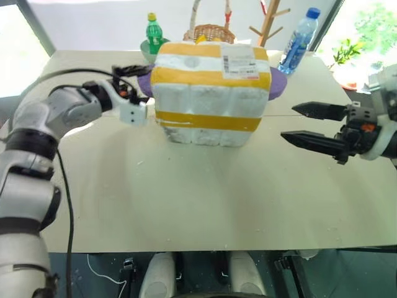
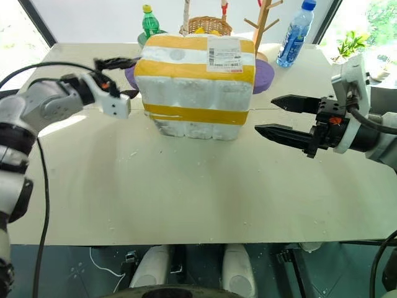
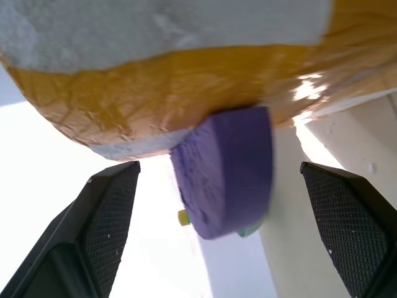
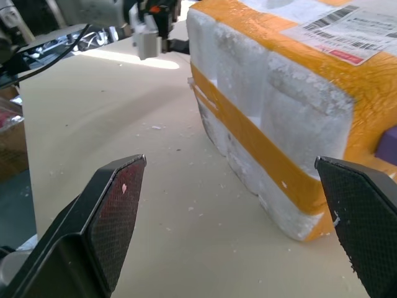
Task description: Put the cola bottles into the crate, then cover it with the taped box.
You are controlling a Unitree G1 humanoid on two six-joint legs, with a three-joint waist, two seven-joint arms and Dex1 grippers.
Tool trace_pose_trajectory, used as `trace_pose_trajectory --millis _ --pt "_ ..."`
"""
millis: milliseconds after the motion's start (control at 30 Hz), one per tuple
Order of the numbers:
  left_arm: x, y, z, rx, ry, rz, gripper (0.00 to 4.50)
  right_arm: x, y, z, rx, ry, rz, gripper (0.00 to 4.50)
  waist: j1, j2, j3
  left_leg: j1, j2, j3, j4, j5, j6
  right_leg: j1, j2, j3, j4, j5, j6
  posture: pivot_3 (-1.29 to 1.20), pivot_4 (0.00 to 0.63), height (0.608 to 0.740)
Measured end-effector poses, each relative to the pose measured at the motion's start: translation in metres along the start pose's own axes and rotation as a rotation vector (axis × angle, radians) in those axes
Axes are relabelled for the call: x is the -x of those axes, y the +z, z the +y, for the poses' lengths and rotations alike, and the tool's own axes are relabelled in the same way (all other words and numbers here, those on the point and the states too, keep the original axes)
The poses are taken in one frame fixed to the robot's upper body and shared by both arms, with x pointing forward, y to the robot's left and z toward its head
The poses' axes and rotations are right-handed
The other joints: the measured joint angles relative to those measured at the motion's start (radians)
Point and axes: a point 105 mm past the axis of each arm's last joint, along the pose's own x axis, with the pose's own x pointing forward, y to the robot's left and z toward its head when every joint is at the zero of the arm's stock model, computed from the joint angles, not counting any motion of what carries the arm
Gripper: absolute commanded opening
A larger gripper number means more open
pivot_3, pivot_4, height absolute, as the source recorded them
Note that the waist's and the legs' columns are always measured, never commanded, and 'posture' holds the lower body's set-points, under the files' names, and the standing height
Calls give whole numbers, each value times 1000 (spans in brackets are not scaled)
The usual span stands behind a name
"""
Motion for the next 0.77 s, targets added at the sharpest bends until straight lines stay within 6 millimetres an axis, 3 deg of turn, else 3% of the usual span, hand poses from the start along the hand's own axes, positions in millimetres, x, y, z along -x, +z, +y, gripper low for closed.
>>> trace_pose_trajectory --millis 133,267,333,433,533,600,667,767 --pt "33 7 -10 26 10 -16 4447 5 -13 -13 -33 -41 26 4500 4 0 0 0 0 0 0 0 0 1 -1 0 0 0 0 0 150 740" --pt "64 13 -2 139 76 -11 4447 8 -25 -23 -50 -56 69 4500 6 1 0 1 0 -1 1 0 0 1 -1 0 1 0 0 0 150 740" --pt "77 6 -2 376 101 53 4447 7 -30 -29 -48 -58 94 4500 3 2 -1 2 0 0 2 0 0 1 -1 1 2 0 0 0 150 740" --pt "95 -7 -15 962 68 114 4447 4 -32 -38 -37 -59 112 4500 -4 2 -1 2 1 -1 2 1 -1 1 0 1 5 0 0 0 150 740" --pt "113 -2 -2 1437 -44 23 4447 0 -24 -43 -7 -44 102 4500 -7 0 0 1 1 -2 3 1 -2 0 1 1 7 -1 0 0 150 740" --pt "133 4 21 1605 -150 -47 4447 -2 -18 -47 13 -30 92 4500 -13 0 1 1 1 -2 3 1 -2 0 1 0 7 -1 0 0 150 740" --pt "148 9 41 1642 -227 -88 4447 -4 -14 -51 25 -27 93 4500 -17 1 0 2 0 -1 3 1 -2 0 0 0 6 -1 0 0 150 740" --pt "158 12 48 1647 -285 -101 4447 -9 -14 -55 27 -11 95 4500 -17 5 -1 4 0 0 0 1 -2 1 0 1 6 -2 0 0 150 740"
